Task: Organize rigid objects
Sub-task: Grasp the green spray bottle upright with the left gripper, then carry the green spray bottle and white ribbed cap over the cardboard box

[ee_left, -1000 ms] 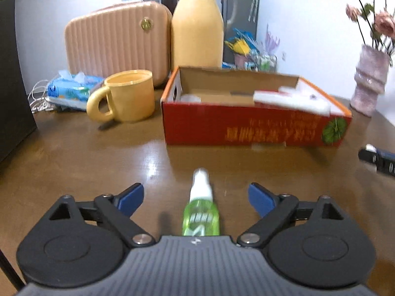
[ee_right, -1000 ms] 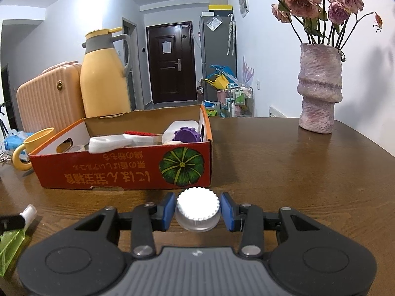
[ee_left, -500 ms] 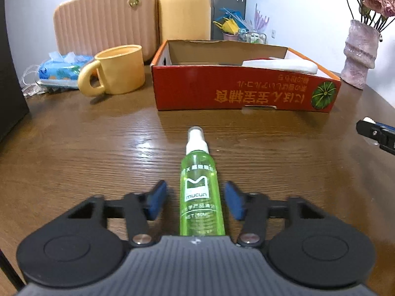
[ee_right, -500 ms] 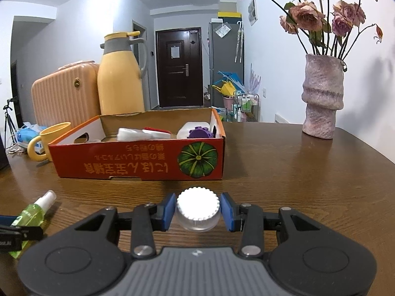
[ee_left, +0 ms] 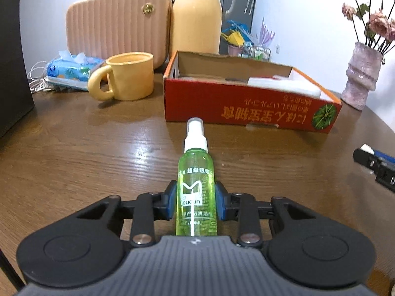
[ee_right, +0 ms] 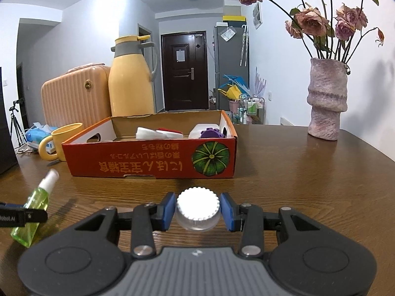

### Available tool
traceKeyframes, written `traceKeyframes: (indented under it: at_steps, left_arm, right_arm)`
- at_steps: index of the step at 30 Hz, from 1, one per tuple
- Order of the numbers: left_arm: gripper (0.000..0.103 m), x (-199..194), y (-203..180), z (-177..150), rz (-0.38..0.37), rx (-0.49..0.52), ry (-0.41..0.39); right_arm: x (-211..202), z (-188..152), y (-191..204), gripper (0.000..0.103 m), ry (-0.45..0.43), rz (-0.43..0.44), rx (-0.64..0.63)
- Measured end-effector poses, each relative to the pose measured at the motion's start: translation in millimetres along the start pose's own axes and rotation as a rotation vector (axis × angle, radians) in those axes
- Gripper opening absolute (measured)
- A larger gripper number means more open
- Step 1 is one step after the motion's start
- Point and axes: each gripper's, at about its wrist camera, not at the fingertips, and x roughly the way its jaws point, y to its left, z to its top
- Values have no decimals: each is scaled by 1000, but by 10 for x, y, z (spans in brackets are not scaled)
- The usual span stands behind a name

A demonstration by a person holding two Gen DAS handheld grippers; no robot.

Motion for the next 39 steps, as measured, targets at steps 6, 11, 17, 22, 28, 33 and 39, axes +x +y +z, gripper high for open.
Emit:
traceKeyframes:
  at_steps: [6, 11, 17, 22, 28, 33, 39]
  left_arm:
    - [32, -149, 40, 90, -6, -22, -59]
    - [32, -250, 64, 182, -24, -45, -98]
    - [32, -297, 43, 338, -35, -60, -133]
    - [32, -299, -3, 495, -41, -72, -161]
    - [32, -279, -65, 665, -53, -80, -191]
    - [32, -251, -130, 801, -59, -79, -217]
    - [32, -158, -159, 933, -68, -87, -227]
  right_arm:
    - [-90, 31, 41, 39, -42, 27, 13]
    - [-131, 95, 77, 39, -73, 47, 21]
    - [-140, 216, 116, 39, -105, 58, 23]
    - [-102, 328, 139, 39, -125, 67, 20]
    - [-17, 463, 160, 39, -150, 77, 20]
    - [64, 581, 151, 39, -173, 86, 24]
    - [189, 695, 142, 39, -189, 93, 22]
